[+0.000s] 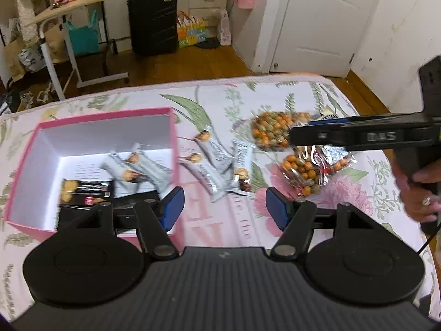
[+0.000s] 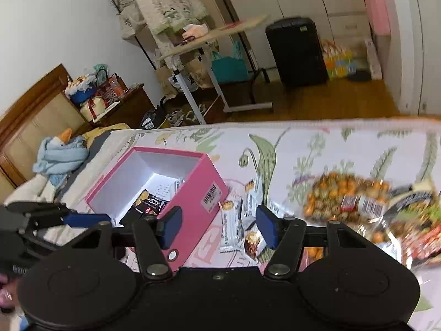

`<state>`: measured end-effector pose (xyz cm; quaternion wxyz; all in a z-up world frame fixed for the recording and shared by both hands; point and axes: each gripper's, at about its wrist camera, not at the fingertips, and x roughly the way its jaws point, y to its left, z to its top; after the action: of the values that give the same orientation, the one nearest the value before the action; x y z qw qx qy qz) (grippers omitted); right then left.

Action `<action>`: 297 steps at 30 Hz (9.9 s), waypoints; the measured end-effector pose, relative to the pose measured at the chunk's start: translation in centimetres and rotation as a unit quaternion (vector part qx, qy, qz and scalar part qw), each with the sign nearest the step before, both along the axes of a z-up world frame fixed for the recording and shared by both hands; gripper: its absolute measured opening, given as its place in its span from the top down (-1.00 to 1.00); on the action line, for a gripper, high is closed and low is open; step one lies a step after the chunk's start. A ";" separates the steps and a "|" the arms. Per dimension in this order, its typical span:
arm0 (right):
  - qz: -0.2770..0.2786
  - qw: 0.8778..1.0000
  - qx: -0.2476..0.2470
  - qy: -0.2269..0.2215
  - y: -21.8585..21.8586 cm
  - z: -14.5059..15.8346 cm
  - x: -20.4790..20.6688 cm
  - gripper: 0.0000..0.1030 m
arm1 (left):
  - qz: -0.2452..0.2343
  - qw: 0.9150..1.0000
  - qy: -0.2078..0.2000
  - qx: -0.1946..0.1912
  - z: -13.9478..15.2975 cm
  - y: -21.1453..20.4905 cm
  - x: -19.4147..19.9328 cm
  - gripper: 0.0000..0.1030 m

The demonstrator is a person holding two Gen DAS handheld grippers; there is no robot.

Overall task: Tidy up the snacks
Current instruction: 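Grasp a white-wrapped bar with the left gripper while the right grasps another, then carry both white bars into the pink box and open both grippers, then grasp a clear bag of coated nuts with both grippers together, then carry the nut bag into the pink box and open both grippers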

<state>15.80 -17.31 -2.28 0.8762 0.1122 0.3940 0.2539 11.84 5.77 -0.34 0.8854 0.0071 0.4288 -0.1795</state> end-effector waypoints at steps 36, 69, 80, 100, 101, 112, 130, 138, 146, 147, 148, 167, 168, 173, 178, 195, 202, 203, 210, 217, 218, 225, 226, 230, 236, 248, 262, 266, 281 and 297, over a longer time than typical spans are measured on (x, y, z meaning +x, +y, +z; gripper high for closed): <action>-0.046 0.991 0.014 0.124 1.4 -13.8 7.7 0.41 | 0.163 0.986 0.033 0.021 -14.4 -6.2 8.7 0.53; -0.006 0.994 0.003 0.111 -0.1 -5.4 -3.8 0.41 | 0.088 0.996 0.028 0.010 -4.8 -4.1 -2.0 0.53; 0.028 0.994 -0.014 0.108 2.2 -2.4 -7.2 0.41 | 0.078 0.996 0.044 0.008 -3.3 -1.2 -5.8 0.53; 0.121 0.991 -0.017 0.046 11.9 1.9 -2.5 0.41 | 0.122 0.992 -0.024 0.006 2.0 9.3 -3.3 0.53; 0.126 0.991 -0.018 0.042 12.6 1.9 -1.9 0.41 | 0.128 0.991 -0.029 0.005 1.8 9.8 -2.8 0.53; 0.180 0.979 -0.087 0.048 21.2 -2.2 5.3 0.41 | 0.176 0.984 -0.024 0.017 -3.8 14.2 4.3 0.53; 0.183 0.969 -0.154 0.065 22.9 -4.9 6.5 0.47 | 0.183 0.982 0.044 -0.025 -8.0 16.6 6.9 0.20; 0.175 0.969 -0.167 0.041 21.3 -1.7 3.7 0.27 | 0.164 0.986 0.008 -0.002 -3.8 15.0 3.5 0.06; 0.149 0.971 -0.187 0.016 18.5 1.3 0.2 0.08 | 0.131 0.991 -0.012 0.016 -0.1 12.0 -0.3 -0.04; 0.145 0.972 -0.185 0.016 18.0 1.6 -0.1 0.07 | 0.125 0.992 -0.015 0.019 0.4 11.5 -0.8 -0.05; 0.140 0.973 -0.182 0.017 17.3 2.0 -0.5 0.04 | 0.118 0.993 -0.018 0.021 0.8 11.1 -1.2 -0.05; 0.040 0.987 -0.152 -0.018 -0.1 1.5 -6.5 -0.17 | 0.030 0.999 -0.037 -0.026 1.3 0.4 -2.8 -0.42; 0.030 0.988 -0.152 -0.018 -1.1 1.2 -6.4 -0.18 | 0.028 0.998 -0.035 -0.033 1.0 -0.3 -2.4 -0.45; -0.039 0.986 -0.162 -0.006 -5.7 -1.4 -5.6 -0.22 | 0.019 0.998 -0.011 -0.065 -1.4 -4.0 -0.4 -0.46; -0.082 0.986 -0.139 0.038 -9.0 -4.5 -5.4 -0.22 | 0.006 0.997 0.012 -0.074 -4.5 -7.6 2.7 -0.46; -0.123 0.990 -0.027 0.069 -10.1 -12.6 -2.9 -0.22 | -0.151 0.980 0.071 -0.111 -12.3 -16.6 14.1 -0.39; -0.125 0.990 -0.032 0.062 -9.3 -13.4 -1.9 -0.26 | -0.167 0.971 0.120 -0.122 -13.7 -17.8 14.6 -0.39; -0.124 0.990 -0.032 0.061 -9.1 -13.4 -1.9 -0.27 | -0.169 0.968 0.134 -0.125 -13.8 -17.7 14.3 -0.39; -0.121 0.990 -0.058 0.052 -7.7 -13.4 -2.0 -0.49 | -0.167 0.957 0.192 -0.138 -14.0 -16.9 12.5 -0.38; -0.127 0.987 -0.092 0.037 -6.0 -14.0 -2.4 -0.89 | -0.176 0.955 0.200 -0.127 -13.4 -17.5 11.1 -0.38; -0.130 0.987 -0.091 0.039 -5.9 -14.0 -2.4 -0.93 | -0.177 0.955 0.201 -0.125 -13.3 -17.6 10.8 -0.38; -0.147 0.984 -0.083 0.049 -5.2 -13.4 -2.9 -0.97 | -0.176 0.954 0.217 -0.114 -12.4 -17.4 8.8 -0.38; -0.145 0.984 -0.091 0.044 -5.1 -13.2 -3.1 -0.98 | -0.175 0.954 0.216 -0.114 -12.3 -17.3 8.3 -0.38; -0.123 0.987 -0.099 0.045 -4.6 -12.4 -3.9 -0.97 | -0.175 0.959 0.198 -0.102 -11.3 -16.7 6.2 -0.38; -0.099 0.987 -0.120 0.038 -2.7 -10.9 -5.7 -0.97 | -0.164 0.957 0.213 -0.113 -10.2 -14.7 4.5 -0.38; -0.025 0.990 -0.137 0.009 1.7 -6.8 -9.4 -0.97 | -0.163 0.959 0.206 -0.109 -7.0 -10.3 1.0 -0.38; 0.086 0.991 -0.106 -0.007 7.0 -0.8 -9.1 -0.84 | -0.126 0.972 0.159 -0.114 -0.9 -1.6 -0.5 -0.38; 0.130 0.985 -0.109 -0.021 9.6 0.9 -8.1 -0.70 | -0.101 0.980 0.135 -0.106 1.1 1.9 -0.8 -0.38; 0.281 0.944 -0.158 -0.070 21.8 1.7 2.7 -0.62 | 0.069 0.981 0.095 -0.155 -0.1 15.0 6.0 -0.38; 0.424 0.859 -0.282 0.052 29.2 -5.8 8.7 -0.60 | 0.152 0.972 0.149 -0.103 -8.5 18.6 10.6 -0.39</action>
<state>24.53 11.93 -8.08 0.6564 -0.3046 0.5031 0.4726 22.48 24.40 -8.81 0.8241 -0.1768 0.5314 -0.0851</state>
